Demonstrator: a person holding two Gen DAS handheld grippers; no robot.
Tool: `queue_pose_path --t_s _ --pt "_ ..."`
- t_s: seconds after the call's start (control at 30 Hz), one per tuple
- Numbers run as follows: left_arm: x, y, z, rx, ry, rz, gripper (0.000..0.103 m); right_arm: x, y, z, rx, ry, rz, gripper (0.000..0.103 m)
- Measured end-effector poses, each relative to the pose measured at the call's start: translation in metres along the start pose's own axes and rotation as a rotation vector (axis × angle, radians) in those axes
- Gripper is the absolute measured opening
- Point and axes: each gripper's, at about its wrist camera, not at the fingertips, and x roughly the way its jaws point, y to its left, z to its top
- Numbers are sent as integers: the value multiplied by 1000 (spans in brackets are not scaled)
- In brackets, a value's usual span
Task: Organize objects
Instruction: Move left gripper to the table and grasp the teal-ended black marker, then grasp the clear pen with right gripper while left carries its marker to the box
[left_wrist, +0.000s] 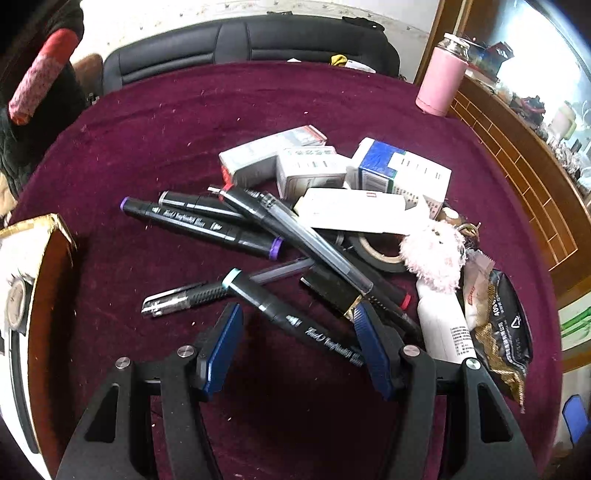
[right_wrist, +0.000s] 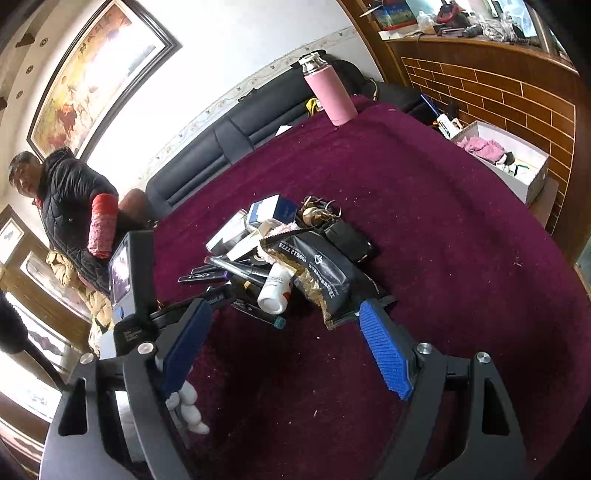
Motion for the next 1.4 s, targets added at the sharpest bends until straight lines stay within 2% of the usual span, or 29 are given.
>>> queue_pose_path --t_s 0.13,0.2,0.27,0.33,0.37,0.4,0.67,0.73,0.77,0.8,0.87,1.03,1.2,1.27,1.4 --pt "-2 -8 -3 63 -36 37 59 2 3 0 -6 6 5 83" --pt "-4 -5 -5 86 -39 17 60 1 6 1 -10 6 11 83" --pt "-2 3 -6 91 -13 5 59 0 11 1 -21 0 14 83" --pt "9 6 -12 125 58 6 56 -1 16 0 -25 -2 19 83" --pt "4 7 -17 147 20 9 57 -1 18 -1 -27 -1 21 83" --pt "1 9 -20 162 17 5 57 -1 20 -1 -30 -2 20 83" --pt "-26 26 -53 298 70 -49 56 2 31 -5 -67 15 35 83" --pt "-30 28 -56 307 56 -64 50 8 37 -6 -74 26 39 83" --pt "-31 28 -56 319 48 -74 27 13 41 -5 -79 38 46 83" --pt "-35 27 -56 336 46 -82 12 18 47 -4 -92 52 54 83" --pt "-38 37 -58 308 59 -138 11 28 59 -3 -133 81 60 83" --pt "-56 87 -72 178 37 -196 11 62 90 -5 -186 180 104 82" --pt "-82 134 -86 79 9 -242 11 113 120 -13 -154 286 126 81" --pt "-93 151 -89 56 -11 -265 11 137 128 -15 -108 329 124 77" --pt "-110 173 -88 31 -47 -295 11 181 135 -18 -17 380 9 72"
